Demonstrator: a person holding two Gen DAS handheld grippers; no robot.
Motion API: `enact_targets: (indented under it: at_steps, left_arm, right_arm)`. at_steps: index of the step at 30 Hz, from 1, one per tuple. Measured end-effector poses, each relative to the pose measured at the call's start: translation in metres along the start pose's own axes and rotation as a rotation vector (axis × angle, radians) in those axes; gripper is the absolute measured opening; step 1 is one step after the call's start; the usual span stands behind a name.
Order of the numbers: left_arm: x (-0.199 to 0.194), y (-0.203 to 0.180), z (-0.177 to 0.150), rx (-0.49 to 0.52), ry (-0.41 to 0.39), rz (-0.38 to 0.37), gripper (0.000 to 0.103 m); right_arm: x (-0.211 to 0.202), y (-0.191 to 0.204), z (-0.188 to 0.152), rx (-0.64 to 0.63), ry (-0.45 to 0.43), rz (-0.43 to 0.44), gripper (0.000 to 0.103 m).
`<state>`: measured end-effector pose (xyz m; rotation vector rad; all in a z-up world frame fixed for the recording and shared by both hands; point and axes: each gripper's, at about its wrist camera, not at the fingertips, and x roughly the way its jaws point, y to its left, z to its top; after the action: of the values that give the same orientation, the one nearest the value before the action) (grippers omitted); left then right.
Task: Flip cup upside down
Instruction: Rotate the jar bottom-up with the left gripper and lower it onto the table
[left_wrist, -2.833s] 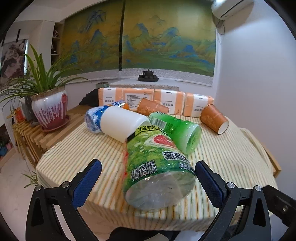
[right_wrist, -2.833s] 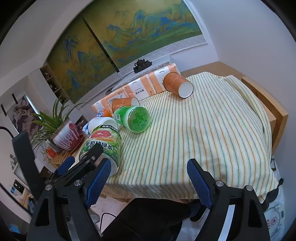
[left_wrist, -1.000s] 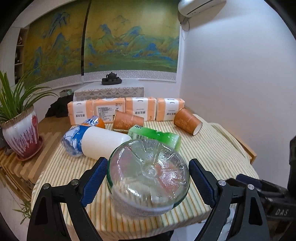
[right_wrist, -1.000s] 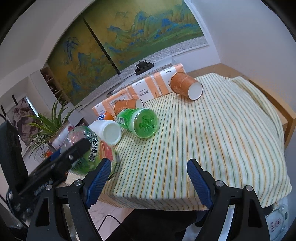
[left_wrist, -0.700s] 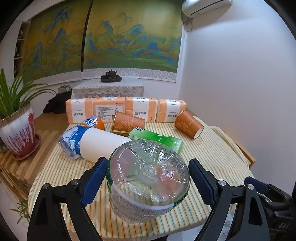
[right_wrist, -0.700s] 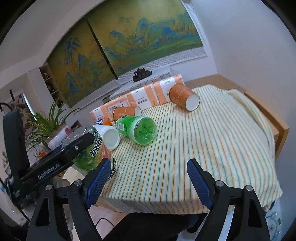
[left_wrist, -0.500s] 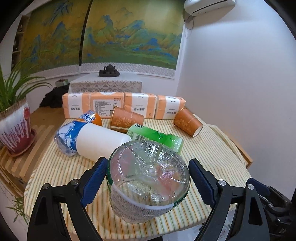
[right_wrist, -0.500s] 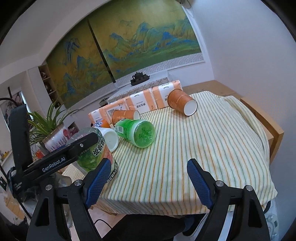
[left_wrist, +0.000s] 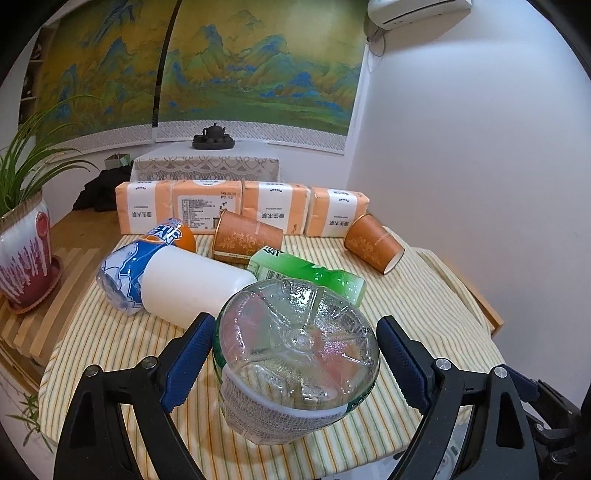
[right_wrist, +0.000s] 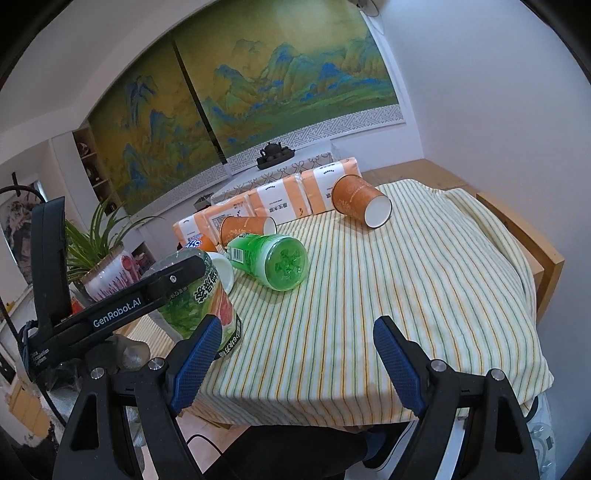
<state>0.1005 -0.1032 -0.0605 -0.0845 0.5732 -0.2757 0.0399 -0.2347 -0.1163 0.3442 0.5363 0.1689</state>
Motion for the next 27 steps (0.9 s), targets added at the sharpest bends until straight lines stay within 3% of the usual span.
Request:
enact_targets:
  at_steps: [21, 27]
  left_arm:
    - [0.0015, 0.0075, -0.0050, 0.006, -0.003, 0.005, 0.091]
    - [-0.0030, 0.0039, -0.0026, 0.038, -0.010, 0.005, 0.100]
  right_arm:
    - [-0.0019, 0.0079, -0.0009, -0.021, 0.002, 0.000, 0.081]
    - [-0.0020, 0.0099, -0.0011, -0.025, 0.001, 0.001, 0.081]
